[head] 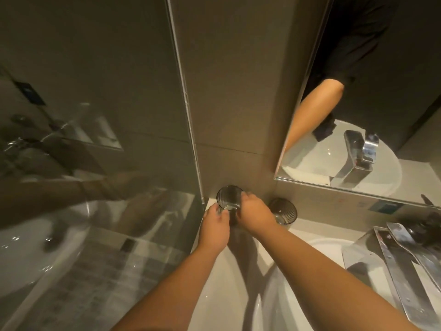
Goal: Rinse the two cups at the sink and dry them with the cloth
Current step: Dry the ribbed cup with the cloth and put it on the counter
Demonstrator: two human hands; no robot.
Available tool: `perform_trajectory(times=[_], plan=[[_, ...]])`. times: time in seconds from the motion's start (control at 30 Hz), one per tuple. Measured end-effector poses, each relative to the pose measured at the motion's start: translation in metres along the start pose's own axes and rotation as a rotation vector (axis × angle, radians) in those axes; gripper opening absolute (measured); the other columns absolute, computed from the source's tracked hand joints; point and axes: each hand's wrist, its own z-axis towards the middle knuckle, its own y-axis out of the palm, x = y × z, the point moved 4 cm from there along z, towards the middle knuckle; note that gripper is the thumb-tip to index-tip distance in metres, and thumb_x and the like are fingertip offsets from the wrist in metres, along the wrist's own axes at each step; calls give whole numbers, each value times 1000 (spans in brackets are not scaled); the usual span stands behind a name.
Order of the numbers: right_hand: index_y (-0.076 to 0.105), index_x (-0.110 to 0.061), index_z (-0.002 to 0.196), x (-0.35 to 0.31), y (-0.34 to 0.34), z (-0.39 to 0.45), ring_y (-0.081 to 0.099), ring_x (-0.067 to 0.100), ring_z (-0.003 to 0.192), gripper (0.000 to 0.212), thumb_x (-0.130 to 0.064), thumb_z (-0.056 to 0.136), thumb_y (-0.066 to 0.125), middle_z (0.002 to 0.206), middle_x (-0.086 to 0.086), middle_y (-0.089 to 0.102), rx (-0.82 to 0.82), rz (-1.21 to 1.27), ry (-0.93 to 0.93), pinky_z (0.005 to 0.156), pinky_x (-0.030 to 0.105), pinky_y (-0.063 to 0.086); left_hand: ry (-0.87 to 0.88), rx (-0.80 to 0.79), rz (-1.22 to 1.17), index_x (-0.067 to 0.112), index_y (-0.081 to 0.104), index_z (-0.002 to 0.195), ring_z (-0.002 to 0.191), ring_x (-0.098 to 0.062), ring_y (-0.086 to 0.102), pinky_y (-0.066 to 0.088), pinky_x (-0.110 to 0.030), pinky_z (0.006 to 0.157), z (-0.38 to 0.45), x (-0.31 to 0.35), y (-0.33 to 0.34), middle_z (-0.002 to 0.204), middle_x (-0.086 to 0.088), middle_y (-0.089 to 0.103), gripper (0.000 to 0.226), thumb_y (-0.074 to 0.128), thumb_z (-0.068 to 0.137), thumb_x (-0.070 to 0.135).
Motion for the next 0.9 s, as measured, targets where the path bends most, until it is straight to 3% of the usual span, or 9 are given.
perform_trajectory(times=[0.1, 0.2, 0.3, 0.37, 0.47, 0.57, 0.63, 0.77, 0.9], plan=[[48, -2, 125, 2, 6, -1, 55, 34, 112, 38, -13, 89, 50, 121, 18, 56, -11, -33, 45, 90, 35, 43, 29, -2, -44, 18, 64, 101, 89, -20, 60, 40, -27, 69, 4, -2, 1, 100, -7, 67, 20, 45, 95, 14], [55, -5, 110, 9, 7, -11, 59, 35, 104, 24, -14, 88, 49, 112, 17, 59, 29, -2, 94, 81, 36, 45, 43, -77, -149, 33, 67, 101, 80, -3, 60, 42, -7, 65, 8, -2, -2, 92, 10, 68, 36, 42, 97, 6], [58, -6, 100, 20, 7, -23, 61, 36, 98, 19, -18, 90, 47, 105, 18, 63, 86, 100, 167, 73, 36, 45, -30, -164, -142, 19, 52, 141, 108, -7, 51, 36, -12, 86, 12, -8, -2, 120, 9, 57, 40, 41, 103, 14], [58, -6, 102, 28, 8, -28, 60, 37, 99, 19, -16, 91, 47, 104, 19, 64, 102, 152, 216, 73, 37, 46, -59, -166, -119, 15, 40, 150, 120, -4, 41, 27, -17, 96, 14, -13, -2, 127, 11, 46, 46, 42, 105, 20], [58, -5, 103, 35, 15, -30, 60, 37, 100, 17, -13, 91, 49, 103, 19, 67, 58, 236, 271, 75, 35, 45, -31, -173, -111, 20, 52, 142, 116, -2, 49, 33, -18, 99, 13, -14, 3, 125, 11, 54, 38, 41, 105, 21], [61, -12, 98, 33, 22, -32, 63, 32, 96, 11, -15, 90, 54, 100, 12, 70, 41, 382, 326, 74, 30, 45, 36, -196, -128, 36, 68, 100, 65, 10, 56, 42, -8, 61, 14, -12, 7, 75, 19, 65, 37, 39, 102, 13], [64, -13, 97, 32, 27, -34, 66, 31, 90, 13, -15, 87, 57, 93, 9, 71, 52, 487, 335, 76, 34, 53, 37, -200, -151, 36, 69, 91, 52, 7, 52, 38, -10, 51, 17, -12, 6, 59, 20, 61, 39, 39, 100, 12], [62, -12, 109, 34, 32, -37, 64, 30, 101, 25, -17, 84, 65, 106, 12, 70, 105, 529, 340, 71, 27, 42, 76, -199, -148, 23, 69, 103, 64, 4, 55, 44, -12, 62, 23, -17, 4, 81, 10, 70, 28, 44, 99, 12], [53, -9, 127, 35, 37, -35, 65, 30, 101, 51, -25, 82, 71, 112, 13, 68, 114, 550, 332, 71, 26, 38, 91, -213, -198, 28, 71, 104, 59, 7, 54, 41, -9, 58, 26, -20, 8, 73, 20, 68, 32, 45, 97, 11]])
